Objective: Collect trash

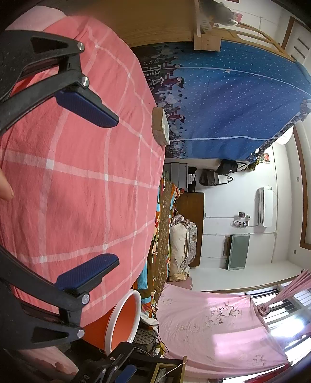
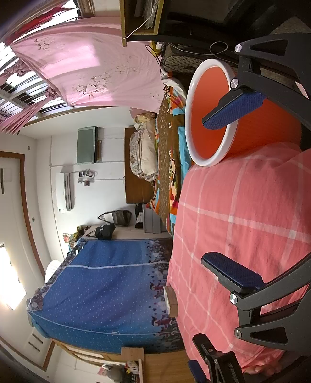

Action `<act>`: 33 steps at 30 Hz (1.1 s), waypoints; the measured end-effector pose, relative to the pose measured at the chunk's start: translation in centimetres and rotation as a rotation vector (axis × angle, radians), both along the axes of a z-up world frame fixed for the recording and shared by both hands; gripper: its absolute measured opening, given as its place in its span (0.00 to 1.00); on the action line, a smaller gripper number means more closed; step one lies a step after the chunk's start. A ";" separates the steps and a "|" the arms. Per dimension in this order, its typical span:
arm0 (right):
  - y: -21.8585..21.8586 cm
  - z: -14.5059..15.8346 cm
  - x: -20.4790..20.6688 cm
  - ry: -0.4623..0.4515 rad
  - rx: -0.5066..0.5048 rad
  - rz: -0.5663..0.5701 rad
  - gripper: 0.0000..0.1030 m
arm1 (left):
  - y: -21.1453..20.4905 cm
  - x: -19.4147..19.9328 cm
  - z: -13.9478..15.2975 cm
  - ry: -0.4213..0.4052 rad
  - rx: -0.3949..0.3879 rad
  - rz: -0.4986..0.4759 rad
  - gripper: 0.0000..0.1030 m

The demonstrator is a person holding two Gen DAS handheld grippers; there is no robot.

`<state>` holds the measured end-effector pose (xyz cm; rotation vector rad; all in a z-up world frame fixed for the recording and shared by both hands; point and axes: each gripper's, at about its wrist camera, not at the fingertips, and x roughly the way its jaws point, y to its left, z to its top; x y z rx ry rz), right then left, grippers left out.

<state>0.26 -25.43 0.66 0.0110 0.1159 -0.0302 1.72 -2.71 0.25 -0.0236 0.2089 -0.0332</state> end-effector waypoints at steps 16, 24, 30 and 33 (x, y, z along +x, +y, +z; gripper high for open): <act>0.0 -0.1 0.1 0.003 0.002 0.000 1.00 | 0.0 0.0 0.0 -0.002 0.000 0.001 1.00; 0.2 -0.4 0.0 0.008 0.004 0.000 1.00 | 0.0 0.0 0.0 -0.001 0.000 0.000 1.00; 0.4 -0.7 0.0 0.011 0.005 0.000 1.00 | -0.1 0.0 0.0 -0.002 0.001 0.000 1.00; 0.4 -0.7 0.0 0.011 0.005 0.000 1.00 | -0.1 0.0 0.0 -0.002 0.000 0.001 1.00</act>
